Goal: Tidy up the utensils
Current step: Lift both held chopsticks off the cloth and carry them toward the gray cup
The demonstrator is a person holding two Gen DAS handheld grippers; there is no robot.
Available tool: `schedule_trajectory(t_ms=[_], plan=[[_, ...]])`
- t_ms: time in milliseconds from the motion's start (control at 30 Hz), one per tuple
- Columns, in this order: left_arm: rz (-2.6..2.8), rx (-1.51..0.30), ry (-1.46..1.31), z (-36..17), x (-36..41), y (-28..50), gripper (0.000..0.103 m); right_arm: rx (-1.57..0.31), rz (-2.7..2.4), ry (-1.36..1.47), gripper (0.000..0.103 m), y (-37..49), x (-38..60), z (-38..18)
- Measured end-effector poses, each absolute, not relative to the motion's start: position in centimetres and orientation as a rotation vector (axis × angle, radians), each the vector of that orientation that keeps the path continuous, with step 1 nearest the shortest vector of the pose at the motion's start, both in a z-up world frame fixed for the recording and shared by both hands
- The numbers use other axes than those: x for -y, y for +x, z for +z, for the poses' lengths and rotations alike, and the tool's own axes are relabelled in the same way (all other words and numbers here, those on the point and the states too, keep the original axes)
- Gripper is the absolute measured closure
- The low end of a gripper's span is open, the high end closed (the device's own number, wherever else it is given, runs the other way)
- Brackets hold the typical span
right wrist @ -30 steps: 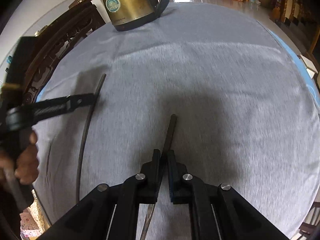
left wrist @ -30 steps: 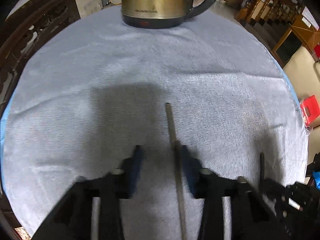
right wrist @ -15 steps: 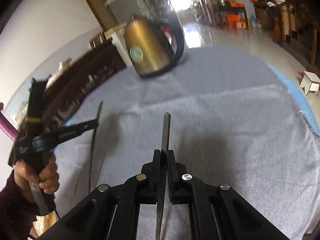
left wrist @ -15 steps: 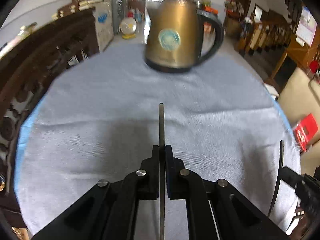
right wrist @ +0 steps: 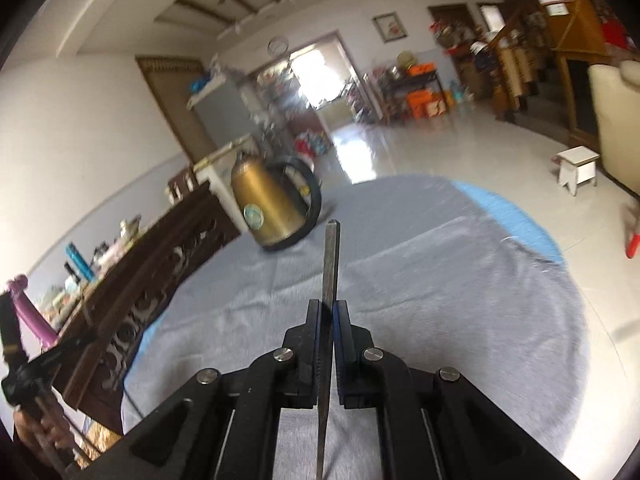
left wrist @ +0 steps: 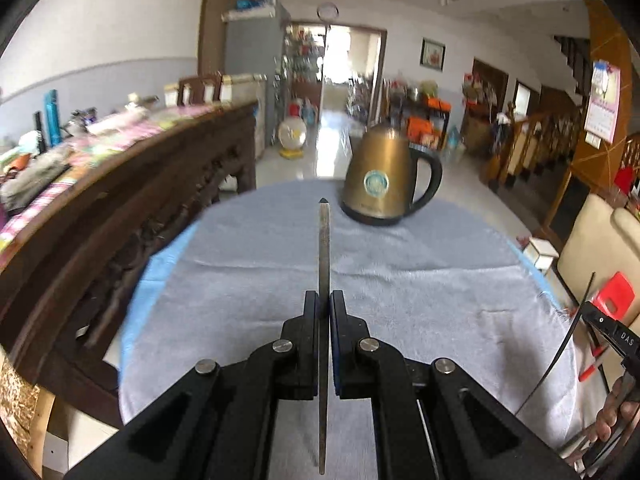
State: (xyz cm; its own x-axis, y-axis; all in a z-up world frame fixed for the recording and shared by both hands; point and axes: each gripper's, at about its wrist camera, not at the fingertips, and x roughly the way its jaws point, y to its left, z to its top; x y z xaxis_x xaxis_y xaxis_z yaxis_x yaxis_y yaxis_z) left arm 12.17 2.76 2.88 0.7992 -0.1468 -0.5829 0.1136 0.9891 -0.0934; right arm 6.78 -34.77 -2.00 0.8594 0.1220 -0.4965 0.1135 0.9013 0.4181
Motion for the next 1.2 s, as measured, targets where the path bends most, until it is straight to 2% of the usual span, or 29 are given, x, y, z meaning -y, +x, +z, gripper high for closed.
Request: schedule_trajectory(t_ms=[167, 333, 467, 567, 667, 700, 733, 833, 1033, 1200], plan=[[-0.124, -0.569, -0.072, 3.9, -3.2, 7.6, 0.098, -0.443, -0.051, 0.455, 0.1, 1.7, 34.9, 0.0], [-0.159, -0.57, -0.084, 3.7, -2.5, 5.7, 0.098, -0.441, -0.045, 0.42, 0.1, -0.3, 34.3, 1.0], [-0.176, -0.574, -0.064, 3.5, -2.1, 4.5, 0.098, -0.52, -0.048, 0.491, 0.1, 0.2, 35.6, -0.3], [-0.192, -0.577, -0.072, 3.4, -2.1, 4.5, 0.098, -0.606, -0.101, 0.644, 0.098, 0.4, 39.1, -2.5], [-0.192, -0.575, -0.082, 3.4, -2.1, 5.0, 0.098, -0.747, -0.221, 0.734, 0.093, 1.0, 43.0, -4.7], [-0.193, -0.575, -0.085, 3.3, -2.1, 5.0, 0.098, -0.806, -0.259, 0.741, 0.084, 1.4, 43.8, -5.5], [-0.195, -0.573, -0.088, 3.3, -2.1, 5.1, 0.098, -0.879, -0.303, 0.762, 0.082, 1.7, 44.8, -6.5], [-0.183, -0.563, -0.081, 2.9, -2.0, 5.3, 0.098, -0.949, -0.362, 0.834, 0.082, 2.3, 46.6, -8.8], [-0.169, -0.552, -0.08, 2.7, -2.4, 5.0, 0.098, -1.111, -0.562, 0.77, 0.083, 6.0, 47.1, -12.5], [-0.166, -0.534, -0.079, 3.0, -2.7, 4.0, 0.098, -1.128, -0.717, 0.666, 0.084, 7.7, 46.6, -13.1]])
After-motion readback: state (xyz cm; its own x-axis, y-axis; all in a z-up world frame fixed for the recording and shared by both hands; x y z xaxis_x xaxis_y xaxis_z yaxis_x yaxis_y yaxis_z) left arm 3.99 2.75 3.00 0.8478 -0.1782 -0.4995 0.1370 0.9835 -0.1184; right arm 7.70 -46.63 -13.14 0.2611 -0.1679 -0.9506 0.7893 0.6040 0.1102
